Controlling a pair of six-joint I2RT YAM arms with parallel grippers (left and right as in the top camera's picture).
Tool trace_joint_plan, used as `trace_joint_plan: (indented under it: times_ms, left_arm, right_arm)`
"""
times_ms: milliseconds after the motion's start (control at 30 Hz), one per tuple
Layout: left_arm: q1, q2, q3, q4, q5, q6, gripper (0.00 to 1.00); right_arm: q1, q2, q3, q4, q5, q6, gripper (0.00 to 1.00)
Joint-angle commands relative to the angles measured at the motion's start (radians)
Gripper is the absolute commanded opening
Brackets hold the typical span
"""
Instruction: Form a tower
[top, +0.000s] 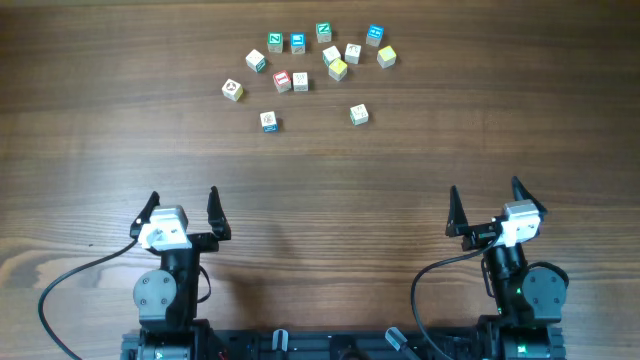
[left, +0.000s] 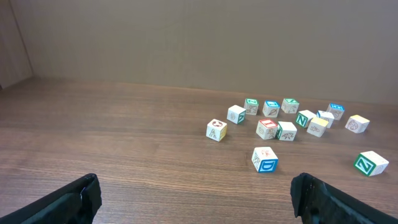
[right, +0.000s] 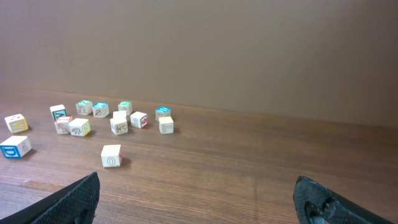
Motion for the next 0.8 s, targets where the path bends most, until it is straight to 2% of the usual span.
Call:
trace_joint_plan:
  times_ms: [0, 367, 433, 500, 600, 767]
  left_arm:
    - [0.006, -0.005, -0.003, 0.019, -0.032, 0.085, 1.0]
    - [0.006, -0.002, -0.003, 0.023, -0.034, 0.086, 1.0]
    - [0.006, -0.002, 0.008, 0.049, 0.082, 0.072, 1.0]
    - [0.006, -0.002, 0.059, 0.027, 0.13, -0.061, 1.0]
    - [0.006, 0.006, 0.174, -0.095, 0.146, -0.203, 1.0]
    - [0.006, 0.129, 0.481, -0.427, 0.198, -0.243, 1.0]
  right_arm:
    - [-0.004, -0.01, -0.001, 0.005, -0.012, 0.014, 1.0]
    - [-0.004, -0.01, -0.001, 0.005, -0.012, 0.014, 1.0]
    - [-0.004, -0.01, -0.001, 0.005, -0.012, 0.014, 1.0]
    - [-0.004, -0.01, -0.001, 0.005, -0.012, 0.014, 1.0]
    - [-0.004, -0.01, -0.001, 0.005, -0.012, 0.014, 1.0]
    - [-0.004, -0.01, -0.001, 0.005, -0.012, 0.014, 0.99]
